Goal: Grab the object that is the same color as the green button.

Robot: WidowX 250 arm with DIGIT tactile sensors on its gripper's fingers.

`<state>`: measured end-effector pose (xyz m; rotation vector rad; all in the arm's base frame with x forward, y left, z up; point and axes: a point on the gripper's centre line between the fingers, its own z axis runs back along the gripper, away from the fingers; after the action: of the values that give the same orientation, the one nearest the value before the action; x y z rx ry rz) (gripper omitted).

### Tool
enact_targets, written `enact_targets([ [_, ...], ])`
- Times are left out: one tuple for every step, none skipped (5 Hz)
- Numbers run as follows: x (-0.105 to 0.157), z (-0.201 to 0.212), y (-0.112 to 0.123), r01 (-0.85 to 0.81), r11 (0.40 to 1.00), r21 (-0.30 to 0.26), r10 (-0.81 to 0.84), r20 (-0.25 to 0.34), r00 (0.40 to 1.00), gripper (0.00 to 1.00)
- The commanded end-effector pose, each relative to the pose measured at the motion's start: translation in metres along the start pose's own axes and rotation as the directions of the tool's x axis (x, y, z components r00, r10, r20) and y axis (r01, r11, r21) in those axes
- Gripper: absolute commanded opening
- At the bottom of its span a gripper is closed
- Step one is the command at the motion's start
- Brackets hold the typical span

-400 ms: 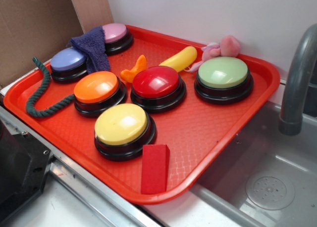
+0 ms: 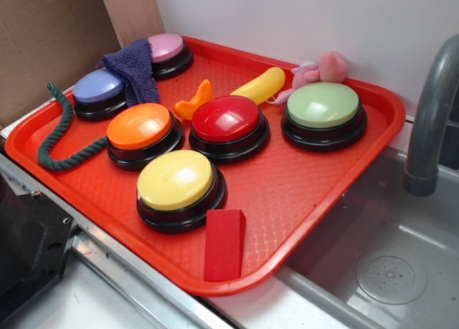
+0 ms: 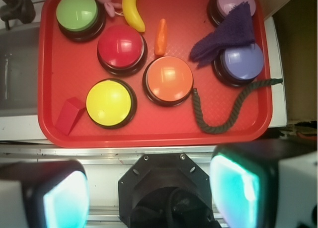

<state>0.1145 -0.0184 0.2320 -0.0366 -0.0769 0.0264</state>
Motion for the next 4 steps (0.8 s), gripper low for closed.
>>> enact_targets([
  [0.014,-0.021,0.032,-0.191,0.977,-0.094,0.196,0.048,0.979,1.00],
  [0.024,-0.043,0.056,-0.273,0.956,-0.107,0.282,0.080,0.956,1.00],
  [0.031,-0.064,0.082,-0.368,0.926,-0.088,0.377,0.114,0.919,1.00],
  [0.036,-0.092,0.114,-0.453,0.889,-0.061,0.457,0.153,0.876,1.00],
])
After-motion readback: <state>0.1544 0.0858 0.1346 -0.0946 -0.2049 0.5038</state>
